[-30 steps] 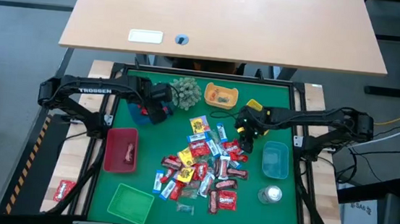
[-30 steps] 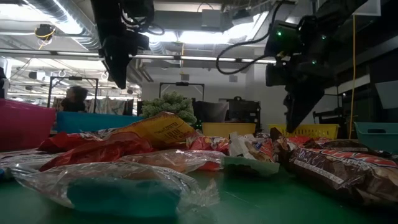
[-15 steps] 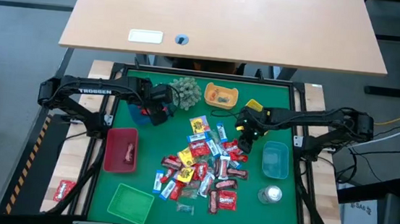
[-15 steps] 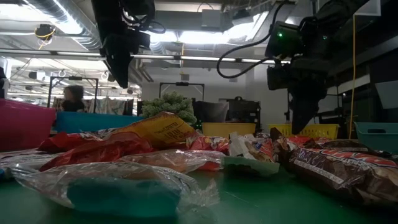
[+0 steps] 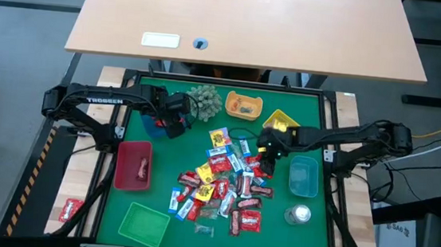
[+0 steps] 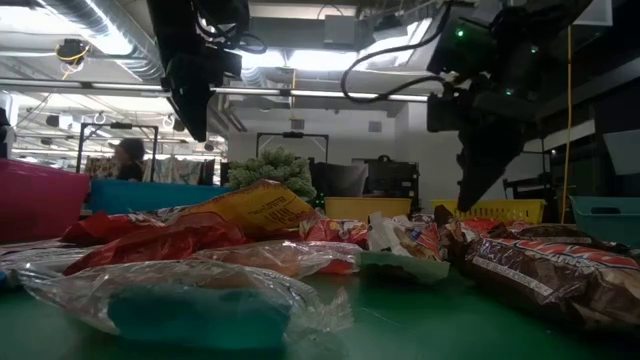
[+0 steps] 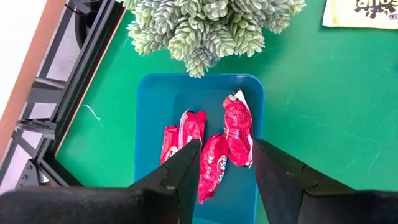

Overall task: Sort candy
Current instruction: Put the red candy into the gray bin

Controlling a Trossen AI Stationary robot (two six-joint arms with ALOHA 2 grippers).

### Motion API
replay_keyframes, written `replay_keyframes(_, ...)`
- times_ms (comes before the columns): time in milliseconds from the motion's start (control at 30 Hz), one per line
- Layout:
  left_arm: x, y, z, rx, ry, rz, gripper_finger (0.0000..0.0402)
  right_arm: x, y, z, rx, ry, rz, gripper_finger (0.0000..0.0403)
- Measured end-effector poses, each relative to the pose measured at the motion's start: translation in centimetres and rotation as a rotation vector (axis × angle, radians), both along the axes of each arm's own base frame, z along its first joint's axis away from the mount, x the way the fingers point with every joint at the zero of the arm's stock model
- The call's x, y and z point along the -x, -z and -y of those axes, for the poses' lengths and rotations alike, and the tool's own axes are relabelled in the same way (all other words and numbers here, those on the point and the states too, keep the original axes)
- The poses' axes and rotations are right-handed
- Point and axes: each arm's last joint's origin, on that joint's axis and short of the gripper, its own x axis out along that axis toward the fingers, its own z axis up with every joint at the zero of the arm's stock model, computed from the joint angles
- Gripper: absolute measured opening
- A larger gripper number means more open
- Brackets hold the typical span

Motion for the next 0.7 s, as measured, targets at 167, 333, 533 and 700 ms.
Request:
replay_keyframes(167, 0.0, 0.0, 0.0, 0.0, 0.0, 0.0, 0.0132, -0.1, 0.0, -0.7, 0.052, -0.011, 0.0, 0.0193)
replay_keyframes(333, 0.0, 0.0, 0.0, 0.0, -0.001, 0.001, 0.0132, -0.5, 1.0, -0.8, 0.056, -0.015, -0.032, 0.0193)
replay_keyframes(533, -0.1, 0.0, 0.0, -0.001, -0.001, 0.005, 0.0132, -1.0, 2.4, -0.8, 0.05, -0.016, -0.073, 0.0193)
replay_keyframes(700, -0.1, 0.0, 0.0, -0.002, -0.001, 0.006, 0.0132, -1.1, 2.9, -0.8, 0.05, -0.017, -0.093, 0.0166)
